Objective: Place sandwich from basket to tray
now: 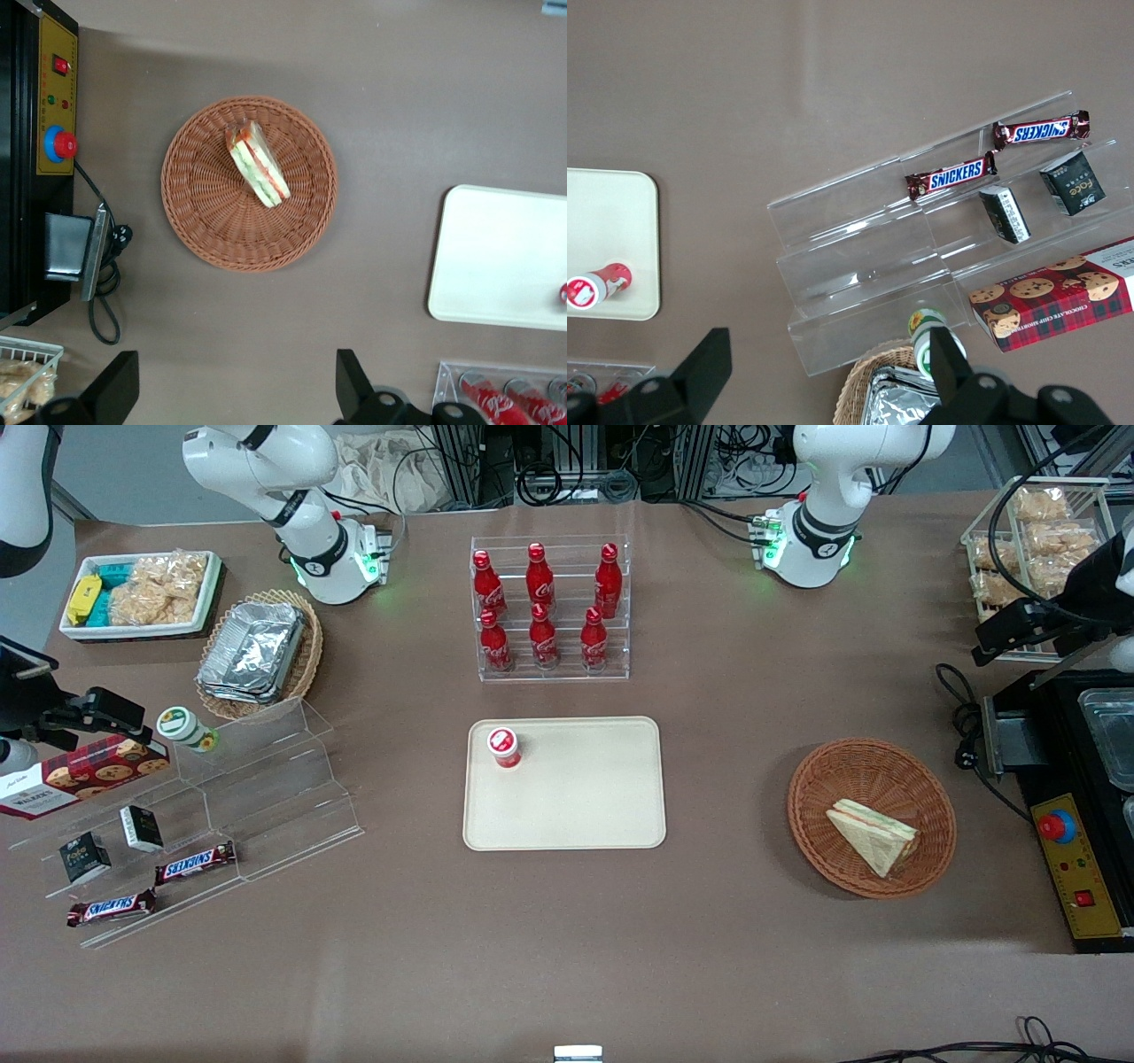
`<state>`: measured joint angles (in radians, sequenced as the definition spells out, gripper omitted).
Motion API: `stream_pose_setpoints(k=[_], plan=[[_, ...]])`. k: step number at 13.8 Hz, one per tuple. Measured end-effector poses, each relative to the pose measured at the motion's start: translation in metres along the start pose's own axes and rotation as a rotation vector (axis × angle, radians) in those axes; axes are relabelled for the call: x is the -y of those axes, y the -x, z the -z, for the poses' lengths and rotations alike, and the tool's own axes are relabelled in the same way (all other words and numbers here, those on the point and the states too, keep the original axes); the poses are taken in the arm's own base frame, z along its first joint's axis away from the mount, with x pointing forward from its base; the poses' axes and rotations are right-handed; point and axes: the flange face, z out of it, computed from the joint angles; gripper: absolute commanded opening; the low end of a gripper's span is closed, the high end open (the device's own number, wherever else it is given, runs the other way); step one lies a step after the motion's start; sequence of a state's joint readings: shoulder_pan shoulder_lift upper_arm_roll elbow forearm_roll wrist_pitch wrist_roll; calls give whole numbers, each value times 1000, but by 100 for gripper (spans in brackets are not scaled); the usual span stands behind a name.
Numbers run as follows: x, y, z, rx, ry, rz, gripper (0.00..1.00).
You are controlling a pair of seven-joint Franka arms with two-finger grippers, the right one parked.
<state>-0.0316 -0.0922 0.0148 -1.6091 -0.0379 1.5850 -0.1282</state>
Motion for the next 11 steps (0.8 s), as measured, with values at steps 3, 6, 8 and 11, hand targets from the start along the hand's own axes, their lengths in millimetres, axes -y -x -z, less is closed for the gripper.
stream_pose_setpoints(k=[3, 6, 8, 11], plan=[[6, 3, 3, 6, -3, -19, 100], [13, 4, 5, 4, -3, -14, 100], [21, 2, 5, 5, -3, 6, 100], [26, -7, -17, 39, -7, 51, 100]])
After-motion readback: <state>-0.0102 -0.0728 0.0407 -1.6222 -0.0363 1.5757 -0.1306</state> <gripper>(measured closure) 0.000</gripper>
